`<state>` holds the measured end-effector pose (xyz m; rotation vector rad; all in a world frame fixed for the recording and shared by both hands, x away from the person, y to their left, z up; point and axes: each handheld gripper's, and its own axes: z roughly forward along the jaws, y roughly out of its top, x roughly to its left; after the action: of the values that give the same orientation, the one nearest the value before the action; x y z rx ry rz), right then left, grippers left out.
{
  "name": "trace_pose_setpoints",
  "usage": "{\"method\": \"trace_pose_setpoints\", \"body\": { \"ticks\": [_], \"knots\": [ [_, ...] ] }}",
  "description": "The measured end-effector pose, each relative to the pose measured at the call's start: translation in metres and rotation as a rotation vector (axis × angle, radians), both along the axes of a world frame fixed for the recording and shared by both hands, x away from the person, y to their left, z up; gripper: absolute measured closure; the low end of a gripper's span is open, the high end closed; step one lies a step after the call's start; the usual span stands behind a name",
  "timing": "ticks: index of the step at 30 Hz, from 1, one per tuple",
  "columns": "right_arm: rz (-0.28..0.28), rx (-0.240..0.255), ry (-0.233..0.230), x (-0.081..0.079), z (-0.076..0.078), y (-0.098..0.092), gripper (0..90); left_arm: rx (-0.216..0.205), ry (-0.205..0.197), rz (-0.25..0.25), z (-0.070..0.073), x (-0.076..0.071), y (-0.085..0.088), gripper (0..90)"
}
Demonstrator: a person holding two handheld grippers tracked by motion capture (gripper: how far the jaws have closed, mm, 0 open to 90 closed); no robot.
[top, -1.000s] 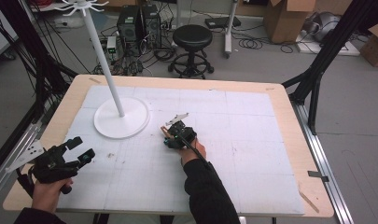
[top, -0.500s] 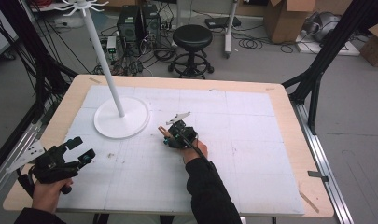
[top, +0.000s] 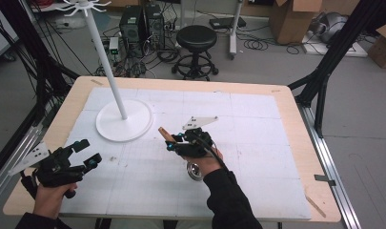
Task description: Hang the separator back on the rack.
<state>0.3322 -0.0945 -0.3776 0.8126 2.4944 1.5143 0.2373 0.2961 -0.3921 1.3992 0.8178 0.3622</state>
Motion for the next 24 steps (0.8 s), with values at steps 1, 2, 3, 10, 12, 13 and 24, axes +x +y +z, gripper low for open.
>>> {"method": "trace_pose_setpoints", "body": {
  "ticks": [1, 2, 3, 10, 12, 13, 24],
  "knots": [
    [0.03, 0.033, -0.003, -0.005, 0.003, -0.002, 67.4, -0.008, -0.001, -0.024, 0.003, 0.001, -0.002, 15.4],
    [0.05, 0.057, -0.005, -0.008, 0.006, -0.004, 67.4, -0.015, -0.006, -0.038, 0.006, 0.001, -0.004, 16.7],
    [0.06, 0.07, -0.01, -0.011, 0.007, -0.004, 67.4, -0.023, -0.014, -0.06, 0.009, 0.002, -0.006, 18.1],
    [0.189, 0.196, -0.042, -0.032, 0.017, -0.002, 67.4, -0.094, -0.006, -0.275, 0.029, 0.01, -0.033, 20.6],
    [0.231, 0.231, -0.052, -0.04, 0.019, 0.001, 67.4, -0.1, -0.004, -0.338, 0.033, 0.013, -0.044, 21.3],
    [0.244, 0.238, -0.056, -0.042, 0.019, 0.001, 67.4, -0.097, -0.008, -0.36, 0.036, 0.014, -0.052, 21.2],
    [0.367, 0.356, -0.073, -0.063, 0.022, 0.006, 67.4, -0.096, -0.029, -0.543, 0.054, 0.018, -0.097, 29.2]
  ]
}}
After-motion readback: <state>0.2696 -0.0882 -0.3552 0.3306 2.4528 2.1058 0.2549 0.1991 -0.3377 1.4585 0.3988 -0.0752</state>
